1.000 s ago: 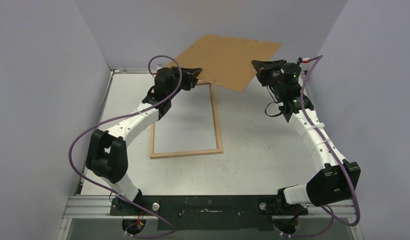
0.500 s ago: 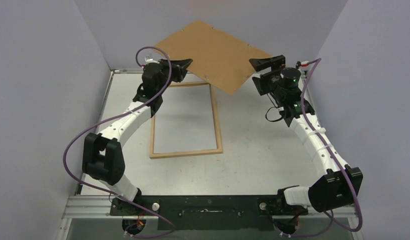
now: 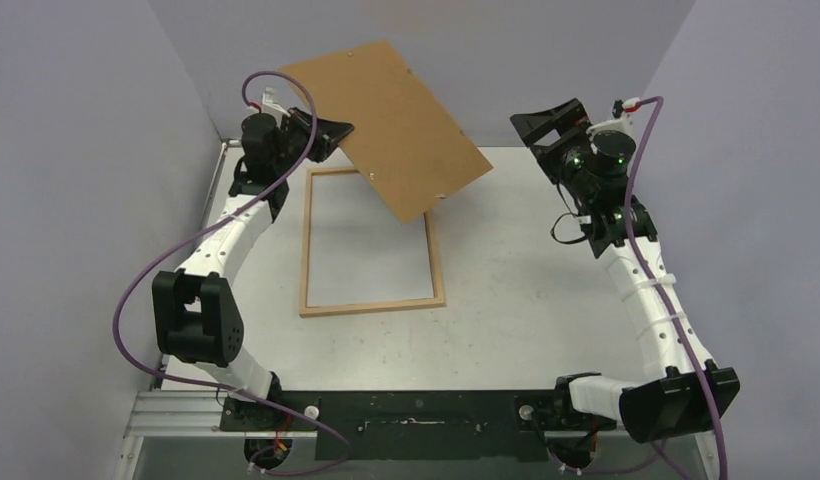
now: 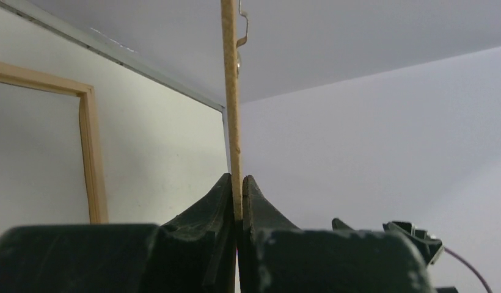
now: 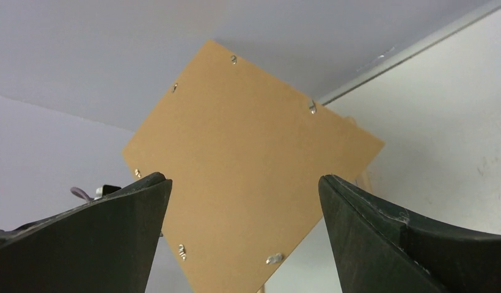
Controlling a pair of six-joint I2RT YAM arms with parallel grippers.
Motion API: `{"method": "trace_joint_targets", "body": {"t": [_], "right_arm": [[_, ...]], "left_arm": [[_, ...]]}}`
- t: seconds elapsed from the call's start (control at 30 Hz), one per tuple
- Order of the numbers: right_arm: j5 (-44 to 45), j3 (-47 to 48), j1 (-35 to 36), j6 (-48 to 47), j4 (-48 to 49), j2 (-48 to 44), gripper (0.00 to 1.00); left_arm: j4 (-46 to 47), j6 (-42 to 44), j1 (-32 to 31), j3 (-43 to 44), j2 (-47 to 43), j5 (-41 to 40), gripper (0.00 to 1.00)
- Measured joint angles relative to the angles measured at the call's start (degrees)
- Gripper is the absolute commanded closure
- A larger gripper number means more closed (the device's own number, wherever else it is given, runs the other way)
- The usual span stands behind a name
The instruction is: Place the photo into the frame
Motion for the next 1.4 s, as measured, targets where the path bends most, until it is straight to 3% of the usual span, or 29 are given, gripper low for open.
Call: {"method": "trace_joint_targets", "body": {"t": [0.13, 0.4, 0.73, 0.9, 1.07, 1.13, 1.27, 1.4], "right_arm": [[-8.44, 5.35, -1.29, -5.18, 1.44, 5.73, 0.05], [-20.85, 7.17, -1.20, -12.76, 1.27, 12.31, 0.05], [-35.71, 13.25, -1.25, -13.29, 5.31, 17.53, 0.09], [-40.59, 13.94, -1.25, -8.70, 14.12, 18.38, 0.22], [-44.15, 11.96, -1.25, -0.20, 28.33, 18.67, 0.36], [-44.81, 10.99, -1.18, 1.95, 31.28, 18.67, 0.34], [-44.92, 8.70, -0.66, 4.68, 34.97, 18.64, 0.18], [-43.08, 4.42, 0.37, 4.87, 34.97, 18.08, 0.17]], "left_arm": [[-0.02, 1.97, 3.04, 1.64, 0.00, 7.34, 1.00], [5.18, -0.24, 7.26, 3.19, 0.00, 22.99, 1.00], [22.01, -10.05, 8.83, 6.73, 0.24, 38.38, 1.00], [32.83, -17.75, 9.03, 8.98, 2.01, 44.37, 1.00], [37.42, -21.35, 10.58, 9.81, 2.95, 47.04, 1.00], [38.03, -22.05, 11.19, 9.81, 2.95, 47.01, 1.00], [38.21, -22.64, 11.74, 9.81, 2.95, 45.64, 1.00], [38.25, -22.91, 11.80, 9.81, 2.95, 43.28, 1.00]]}}
